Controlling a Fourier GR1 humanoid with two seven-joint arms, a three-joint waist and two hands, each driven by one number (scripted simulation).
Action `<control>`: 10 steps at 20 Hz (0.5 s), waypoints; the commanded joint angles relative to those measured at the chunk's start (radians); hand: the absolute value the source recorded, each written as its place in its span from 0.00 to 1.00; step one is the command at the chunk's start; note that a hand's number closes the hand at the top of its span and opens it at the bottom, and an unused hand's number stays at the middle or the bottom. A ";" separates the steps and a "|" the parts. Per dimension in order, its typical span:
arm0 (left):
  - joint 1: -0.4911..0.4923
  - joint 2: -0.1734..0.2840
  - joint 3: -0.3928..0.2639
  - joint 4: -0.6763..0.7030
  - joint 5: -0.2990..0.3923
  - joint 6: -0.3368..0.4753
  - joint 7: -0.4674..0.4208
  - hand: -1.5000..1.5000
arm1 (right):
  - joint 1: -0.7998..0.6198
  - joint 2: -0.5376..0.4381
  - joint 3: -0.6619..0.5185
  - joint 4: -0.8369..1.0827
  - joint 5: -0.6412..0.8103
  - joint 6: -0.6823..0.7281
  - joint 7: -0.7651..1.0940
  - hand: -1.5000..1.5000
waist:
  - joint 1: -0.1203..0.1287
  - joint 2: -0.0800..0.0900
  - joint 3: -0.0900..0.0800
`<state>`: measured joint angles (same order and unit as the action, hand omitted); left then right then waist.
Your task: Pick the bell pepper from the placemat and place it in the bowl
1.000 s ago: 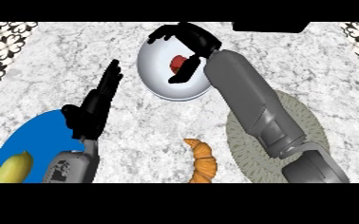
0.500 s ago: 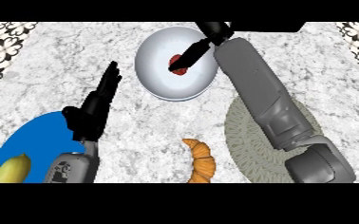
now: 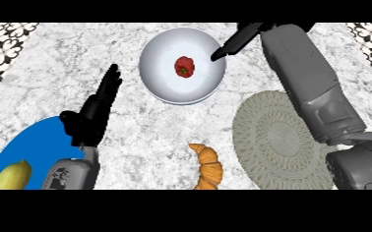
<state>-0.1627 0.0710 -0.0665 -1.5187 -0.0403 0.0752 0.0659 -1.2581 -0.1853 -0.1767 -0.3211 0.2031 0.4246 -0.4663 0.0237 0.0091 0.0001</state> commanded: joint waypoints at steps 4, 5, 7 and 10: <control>0.015 -0.012 -0.015 -0.014 -0.003 -0.009 -0.001 0.50 | 0.073 -0.070 -0.012 0.030 -0.016 0.169 -0.092 0.00 | 0.001 0.000 0.000; 0.011 -0.008 -0.014 -0.028 -0.016 0.002 0.010 0.50 | 0.044 -0.077 -0.008 0.056 -0.002 0.169 -0.093 0.00 | 0.012 0.004 0.000; 0.039 0.016 0.019 0.019 0.019 -0.041 -0.063 0.50 | 0.064 -0.049 0.014 0.040 0.017 0.157 -0.116 0.00 | 0.007 0.003 0.000; -0.022 0.016 0.026 -0.013 0.016 -0.026 0.037 0.50 | 0.084 -0.095 0.015 0.011 0.015 0.201 -0.135 0.00 | -0.001 -0.001 0.000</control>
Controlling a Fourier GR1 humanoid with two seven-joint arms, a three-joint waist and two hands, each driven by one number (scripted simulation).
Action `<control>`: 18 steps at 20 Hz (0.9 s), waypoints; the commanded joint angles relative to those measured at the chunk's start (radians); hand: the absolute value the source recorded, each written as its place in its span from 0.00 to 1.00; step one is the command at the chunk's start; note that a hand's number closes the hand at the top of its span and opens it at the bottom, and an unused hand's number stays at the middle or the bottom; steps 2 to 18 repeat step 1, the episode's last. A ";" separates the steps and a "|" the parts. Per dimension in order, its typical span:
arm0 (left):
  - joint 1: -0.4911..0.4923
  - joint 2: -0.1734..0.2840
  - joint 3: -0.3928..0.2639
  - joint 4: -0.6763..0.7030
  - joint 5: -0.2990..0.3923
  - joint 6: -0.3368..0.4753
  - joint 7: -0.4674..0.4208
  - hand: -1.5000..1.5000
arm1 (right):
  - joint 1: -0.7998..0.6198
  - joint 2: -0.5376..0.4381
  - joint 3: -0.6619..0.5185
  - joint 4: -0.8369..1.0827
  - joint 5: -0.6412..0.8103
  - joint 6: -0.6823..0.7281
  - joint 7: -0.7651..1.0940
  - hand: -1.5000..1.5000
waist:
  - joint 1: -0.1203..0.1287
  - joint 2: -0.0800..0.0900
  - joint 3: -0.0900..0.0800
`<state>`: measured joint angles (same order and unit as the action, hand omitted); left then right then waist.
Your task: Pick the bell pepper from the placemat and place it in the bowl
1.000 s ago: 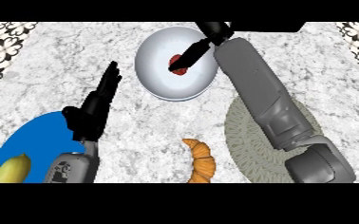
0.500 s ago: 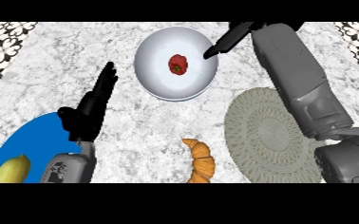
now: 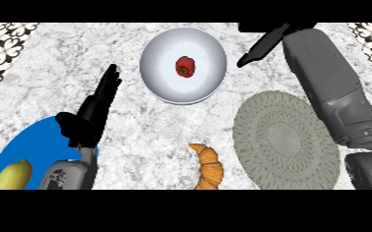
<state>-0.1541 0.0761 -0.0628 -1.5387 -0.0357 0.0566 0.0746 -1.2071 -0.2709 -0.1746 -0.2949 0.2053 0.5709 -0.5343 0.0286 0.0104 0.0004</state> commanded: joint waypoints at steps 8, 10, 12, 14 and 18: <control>-0.039 -0.005 0.010 0.022 -0.003 0.007 0.023 0.50 | 0.050 -0.038 0.024 0.019 0.030 0.082 -0.107 0.00 | 0.005 0.005 0.000; -0.039 -0.005 0.010 0.022 -0.003 0.007 0.023 0.50 | 0.050 -0.038 0.024 0.019 0.030 0.082 -0.107 0.00 | 0.005 0.005 0.000; -0.039 -0.005 0.010 0.022 -0.003 0.007 0.023 0.50 | 0.050 -0.038 0.024 0.019 0.030 0.082 -0.107 0.00 | 0.005 0.005 0.000; -0.039 -0.005 0.010 0.022 -0.003 0.007 0.023 0.50 | 0.050 -0.038 0.024 0.019 0.030 0.082 -0.107 0.00 | 0.005 0.005 0.000; -0.039 -0.005 0.010 0.022 -0.003 0.007 0.023 0.50 | 0.050 -0.038 0.024 0.019 0.030 0.082 -0.107 0.00 | 0.005 0.005 0.000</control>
